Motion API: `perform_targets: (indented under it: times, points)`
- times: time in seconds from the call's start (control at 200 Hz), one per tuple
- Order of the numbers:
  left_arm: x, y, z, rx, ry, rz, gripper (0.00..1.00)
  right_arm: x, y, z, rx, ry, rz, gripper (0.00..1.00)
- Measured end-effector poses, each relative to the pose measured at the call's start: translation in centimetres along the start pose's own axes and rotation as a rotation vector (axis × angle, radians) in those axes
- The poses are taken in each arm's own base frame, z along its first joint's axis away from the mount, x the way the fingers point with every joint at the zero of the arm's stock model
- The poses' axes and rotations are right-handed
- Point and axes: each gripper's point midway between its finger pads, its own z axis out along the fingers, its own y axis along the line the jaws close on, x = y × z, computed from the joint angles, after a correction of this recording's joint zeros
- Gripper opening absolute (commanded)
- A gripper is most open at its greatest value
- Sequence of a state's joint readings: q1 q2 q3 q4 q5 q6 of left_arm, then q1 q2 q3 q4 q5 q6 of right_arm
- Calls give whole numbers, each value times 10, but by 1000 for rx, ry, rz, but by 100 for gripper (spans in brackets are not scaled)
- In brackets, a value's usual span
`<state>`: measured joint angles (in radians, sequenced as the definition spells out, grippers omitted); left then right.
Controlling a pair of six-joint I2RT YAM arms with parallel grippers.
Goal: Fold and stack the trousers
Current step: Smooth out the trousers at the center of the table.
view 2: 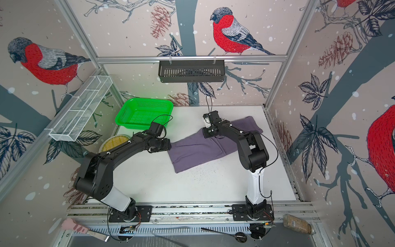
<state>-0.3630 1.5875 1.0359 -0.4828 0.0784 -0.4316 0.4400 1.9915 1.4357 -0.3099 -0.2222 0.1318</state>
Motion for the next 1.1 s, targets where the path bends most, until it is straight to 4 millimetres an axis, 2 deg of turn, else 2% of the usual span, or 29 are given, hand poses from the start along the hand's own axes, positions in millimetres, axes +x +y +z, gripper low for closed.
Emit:
perform_targets:
  times: [0.145,0.305,0.39,0.565,0.675,0.76,0.86,0.956,1.016,1.101]
  points:
    - [-1,-1,-2,7,-4,11,65,-10,-4,-23,44,-49,-1,12]
    - [0,-1,-1,22,4,10,65,-5,-27,-33,110,-54,49,14]
    - [-1,-2,2,23,11,11,65,-5,-38,-26,131,-47,65,16]
    - [1,-3,9,33,32,12,65,-2,-50,-1,150,-13,78,25]
    - [1,-4,14,38,38,14,63,-7,-56,8,162,-15,80,41]
    - [-2,-7,18,49,41,14,60,-11,-60,7,182,-23,79,50]
    - [-4,-9,25,57,52,13,56,-17,-61,-6,208,-40,77,54]
    - [-3,-8,31,54,60,12,56,-18,-57,-32,224,-70,94,55]
    - [-2,-8,34,55,66,11,55,-10,-52,-49,222,-82,105,56]
    - [-1,-7,38,55,78,8,53,18,-44,-68,216,-57,146,57]
